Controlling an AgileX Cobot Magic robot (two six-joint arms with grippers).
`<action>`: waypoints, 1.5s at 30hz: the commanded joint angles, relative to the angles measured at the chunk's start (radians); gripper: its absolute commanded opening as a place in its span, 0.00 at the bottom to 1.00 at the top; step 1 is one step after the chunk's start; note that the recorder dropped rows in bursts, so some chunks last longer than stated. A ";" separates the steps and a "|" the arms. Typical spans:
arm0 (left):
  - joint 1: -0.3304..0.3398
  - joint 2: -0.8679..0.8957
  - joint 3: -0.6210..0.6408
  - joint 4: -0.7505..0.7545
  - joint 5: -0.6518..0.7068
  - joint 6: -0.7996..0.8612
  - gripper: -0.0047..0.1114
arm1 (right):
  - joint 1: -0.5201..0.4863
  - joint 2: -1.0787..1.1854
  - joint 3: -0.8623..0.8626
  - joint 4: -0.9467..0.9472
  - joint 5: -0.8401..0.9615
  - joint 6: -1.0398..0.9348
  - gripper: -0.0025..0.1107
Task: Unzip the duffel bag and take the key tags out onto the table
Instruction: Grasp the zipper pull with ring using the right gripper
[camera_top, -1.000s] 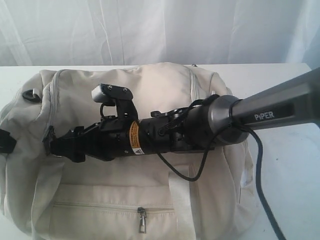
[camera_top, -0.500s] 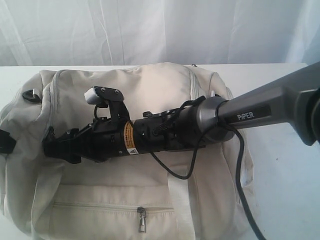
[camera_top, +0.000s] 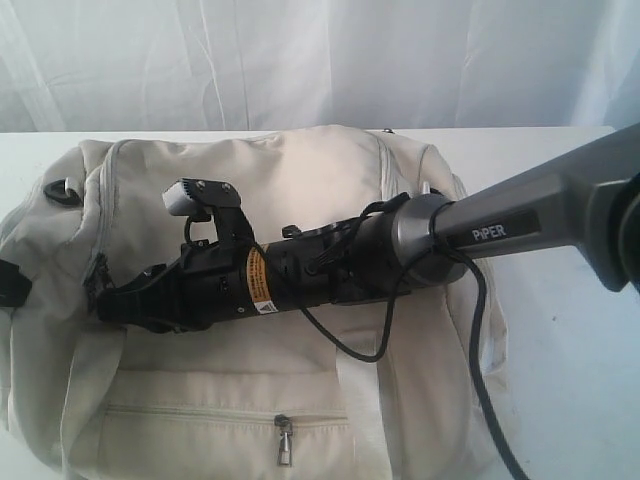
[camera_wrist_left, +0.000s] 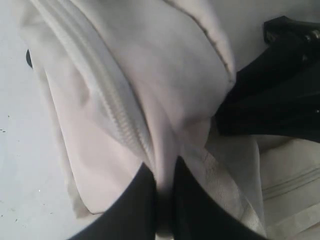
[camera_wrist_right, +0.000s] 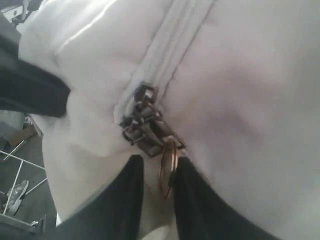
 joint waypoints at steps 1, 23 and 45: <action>0.000 -0.014 0.004 -0.019 0.030 -0.004 0.04 | -0.001 0.004 -0.002 -0.008 -0.028 -0.020 0.18; 0.000 -0.014 0.004 -0.019 0.030 -0.004 0.04 | -0.001 0.004 -0.027 0.017 0.054 -0.030 0.17; 0.000 -0.014 0.004 -0.019 0.031 -0.004 0.04 | -0.001 -0.065 -0.027 -0.059 0.135 -0.140 0.02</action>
